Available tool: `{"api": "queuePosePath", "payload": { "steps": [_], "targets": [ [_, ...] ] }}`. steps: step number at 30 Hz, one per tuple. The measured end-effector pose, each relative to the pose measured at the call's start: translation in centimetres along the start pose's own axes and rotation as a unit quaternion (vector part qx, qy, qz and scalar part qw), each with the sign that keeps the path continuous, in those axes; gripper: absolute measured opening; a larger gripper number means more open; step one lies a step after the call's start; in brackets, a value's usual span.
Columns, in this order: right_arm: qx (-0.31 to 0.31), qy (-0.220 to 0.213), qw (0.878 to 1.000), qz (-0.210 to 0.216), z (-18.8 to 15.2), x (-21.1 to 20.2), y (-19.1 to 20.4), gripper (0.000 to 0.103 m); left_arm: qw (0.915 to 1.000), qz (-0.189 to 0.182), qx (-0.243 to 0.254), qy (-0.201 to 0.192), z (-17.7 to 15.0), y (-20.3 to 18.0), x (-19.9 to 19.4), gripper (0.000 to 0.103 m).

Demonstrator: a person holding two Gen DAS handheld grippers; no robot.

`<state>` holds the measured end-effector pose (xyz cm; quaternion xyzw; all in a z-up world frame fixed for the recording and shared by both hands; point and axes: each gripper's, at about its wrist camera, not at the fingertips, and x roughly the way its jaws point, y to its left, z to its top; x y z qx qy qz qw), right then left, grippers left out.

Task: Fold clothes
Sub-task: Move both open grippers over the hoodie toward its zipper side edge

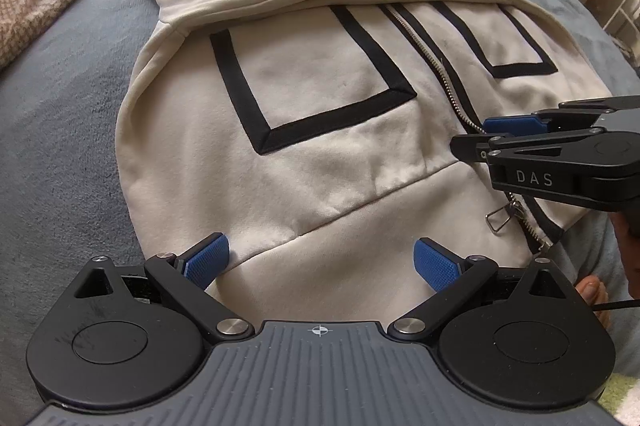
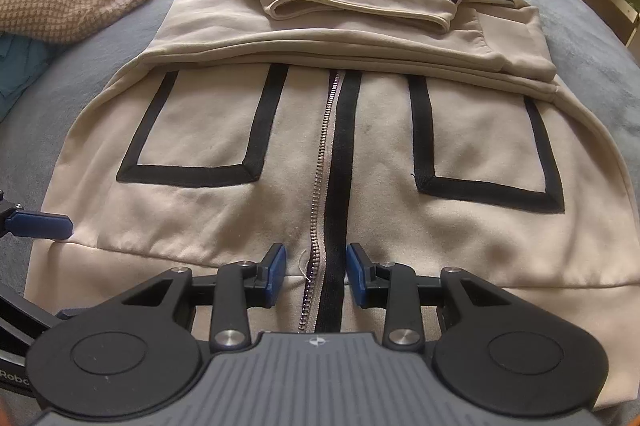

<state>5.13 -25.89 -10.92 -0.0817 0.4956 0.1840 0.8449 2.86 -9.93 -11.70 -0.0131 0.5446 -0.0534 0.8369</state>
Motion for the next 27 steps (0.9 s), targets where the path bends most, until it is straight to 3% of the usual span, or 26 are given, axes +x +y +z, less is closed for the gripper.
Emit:
{"api": "queuePosePath", "payload": {
  "steps": [11, 16, 19, 24, 27],
  "targets": [
    [-0.001, -0.004, 1.000, -0.001, -0.1, 0.0, 0.1, 0.036, 0.9999, 0.005, 0.010, -0.009, -0.2, -0.1, -0.2, 0.100],
    [-0.001, -0.005, 1.000, 0.000, -0.2, 0.0, 0.1, 0.036, 0.9946, -0.053, 0.023, -0.087, -1.3, 2.0, -2.3, 0.100],
    [-0.001, -0.005, 1.000, 0.001, -0.2, 0.0, 0.0, 0.036, 0.9918, -0.059, 0.019, -0.112, -2.7, 4.1, -3.2, 0.100],
    [-0.004, 0.000, 1.000, -0.003, 0.0, 0.0, 0.2, 0.036, 0.9941, -0.073, -0.013, -0.079, -5.1, 6.9, -2.9, 0.098],
    [-0.007, 0.003, 1.000, -0.005, 0.0, 0.0, 0.3, 0.036, 0.9914, -0.104, -0.023, -0.076, -5.9, 7.3, -3.1, 0.096]
  ]
}}
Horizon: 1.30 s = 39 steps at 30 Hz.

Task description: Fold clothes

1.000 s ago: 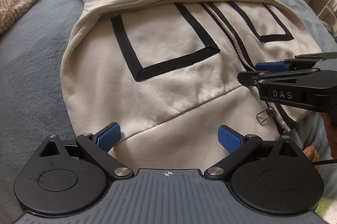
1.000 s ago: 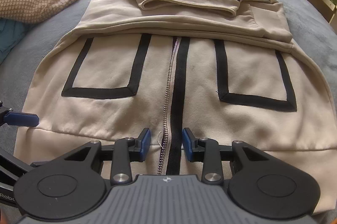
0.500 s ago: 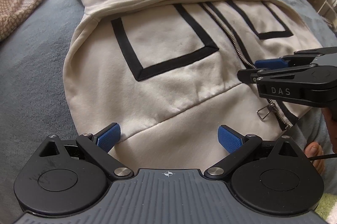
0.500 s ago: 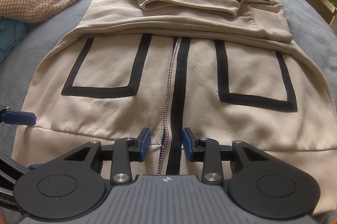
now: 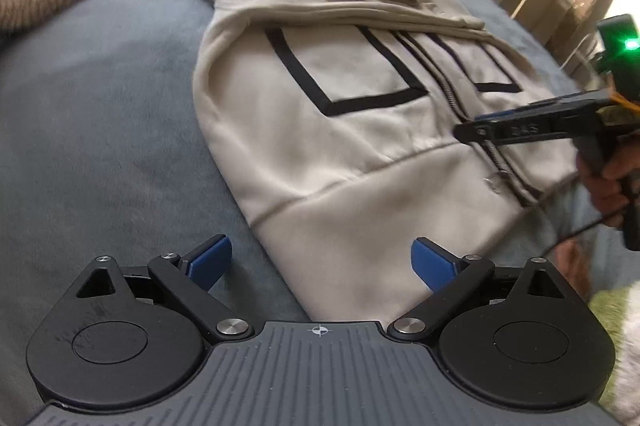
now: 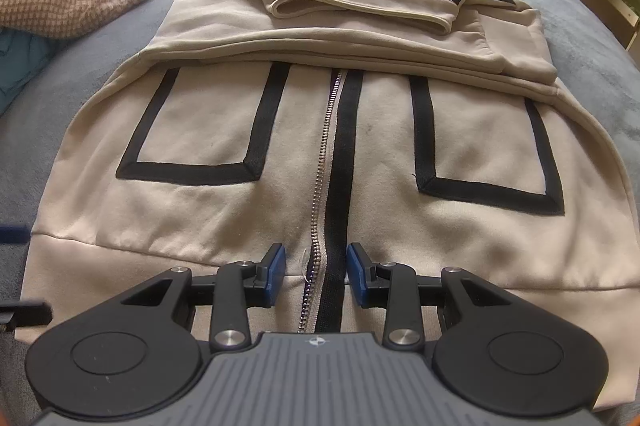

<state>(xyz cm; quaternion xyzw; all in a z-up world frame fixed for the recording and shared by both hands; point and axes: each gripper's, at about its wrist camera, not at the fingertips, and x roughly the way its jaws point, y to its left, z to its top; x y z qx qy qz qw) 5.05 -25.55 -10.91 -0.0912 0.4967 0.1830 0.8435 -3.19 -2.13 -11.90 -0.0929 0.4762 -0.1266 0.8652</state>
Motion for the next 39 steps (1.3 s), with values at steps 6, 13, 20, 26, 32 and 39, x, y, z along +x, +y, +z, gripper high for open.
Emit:
{"api": "queuePosePath", "payload": {
  "steps": [6, 13, 20, 26, 32, 39],
  "targets": [
    [0.003, -0.001, 1.000, -0.001, 0.0, -0.1, 0.0, 0.036, 0.9996, -0.021, -0.018, 0.005, 0.0, -0.6, 1.0, 0.096],
    [0.003, -0.003, 1.000, 0.004, 0.1, -0.5, -0.2, 0.036, 0.9948, -0.046, -0.089, 0.014, 0.3, 1.4, 1.0, 0.089],
    [0.007, -0.001, 1.000, -0.001, 0.2, -0.5, 0.0, 0.036, 0.9879, -0.086, -0.125, 0.029, 0.5, 2.6, 1.9, 0.100],
    [0.017, -0.019, 1.000, 0.002, 0.1, -1.2, 0.0, 0.037, 0.9789, -0.119, -0.165, 0.021, 0.5, 2.9, 1.6, 0.095],
    [0.004, -0.072, 0.997, 0.015, -0.2, -3.1, 0.4, 0.037, 0.9508, -0.185, -0.248, 0.013, 0.8, 5.3, 1.1, 0.088],
    [-0.136, -0.142, 0.974, 0.112, -1.6, -6.5, 4.9, 0.037, 0.9275, -0.230, -0.294, 0.012, 1.2, 6.5, 1.0, 0.088]
  ]
}}
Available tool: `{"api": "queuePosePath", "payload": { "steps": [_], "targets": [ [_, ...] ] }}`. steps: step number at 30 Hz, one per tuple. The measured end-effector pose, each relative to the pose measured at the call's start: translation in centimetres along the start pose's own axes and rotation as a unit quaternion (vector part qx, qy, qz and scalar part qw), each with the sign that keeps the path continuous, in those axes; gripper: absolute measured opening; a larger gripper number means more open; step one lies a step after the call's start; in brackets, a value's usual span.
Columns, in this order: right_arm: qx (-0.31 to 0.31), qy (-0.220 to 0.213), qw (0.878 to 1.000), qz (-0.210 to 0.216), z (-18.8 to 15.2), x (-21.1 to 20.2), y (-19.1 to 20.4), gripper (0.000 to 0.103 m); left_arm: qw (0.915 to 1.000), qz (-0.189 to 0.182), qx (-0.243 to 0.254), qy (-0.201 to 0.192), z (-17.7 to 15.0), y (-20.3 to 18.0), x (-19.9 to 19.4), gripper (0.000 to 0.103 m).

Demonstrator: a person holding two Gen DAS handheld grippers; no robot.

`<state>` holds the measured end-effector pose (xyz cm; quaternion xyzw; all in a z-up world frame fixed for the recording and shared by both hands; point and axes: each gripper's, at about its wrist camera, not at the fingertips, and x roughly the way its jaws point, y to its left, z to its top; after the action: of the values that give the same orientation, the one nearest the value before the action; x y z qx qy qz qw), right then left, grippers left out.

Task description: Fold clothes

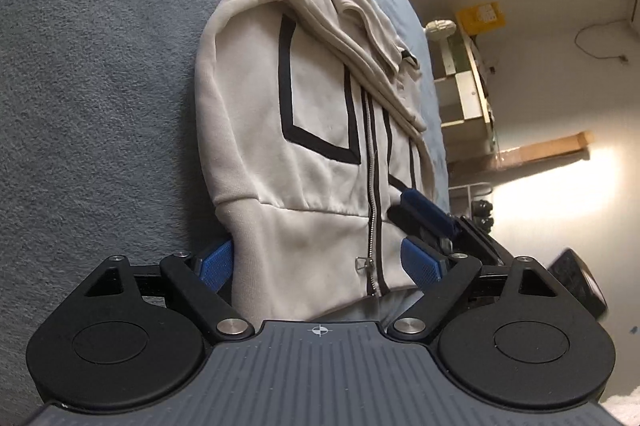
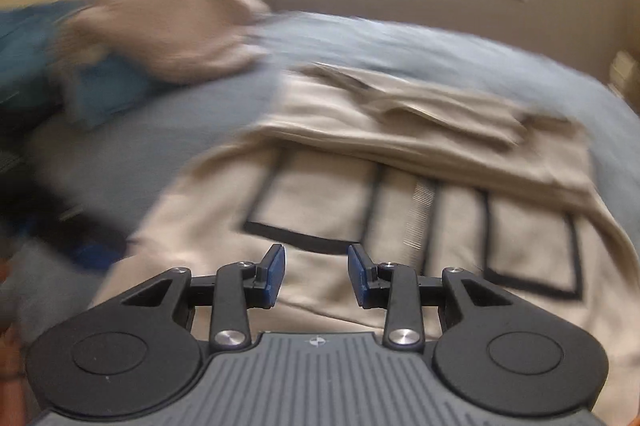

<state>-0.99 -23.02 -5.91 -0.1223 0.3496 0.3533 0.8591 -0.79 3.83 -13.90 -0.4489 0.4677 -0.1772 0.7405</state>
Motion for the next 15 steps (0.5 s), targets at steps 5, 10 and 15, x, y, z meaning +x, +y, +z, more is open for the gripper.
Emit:
{"api": "queuePosePath", "payload": {
  "steps": [5, 10, 15],
  "targets": [
    [-0.079, 0.001, 0.992, 0.098, -0.3, -0.5, 4.2, 0.037, 0.9999, -0.017, 0.001, -0.001, 0.1, -0.5, -0.2, 0.088],
    [-0.123, 0.015, 0.981, 0.147, -0.8, -0.4, 7.2, 0.038, 0.9992, -0.038, -0.012, -0.003, 0.3, -0.5, -0.3, 0.088],
    [-0.151, 0.037, 0.977, 0.145, -1.8, 0.4, 8.7, 0.049, 0.9992, -0.040, -0.010, -0.003, 0.2, -0.5, -0.3, 0.088]
  ]
}}
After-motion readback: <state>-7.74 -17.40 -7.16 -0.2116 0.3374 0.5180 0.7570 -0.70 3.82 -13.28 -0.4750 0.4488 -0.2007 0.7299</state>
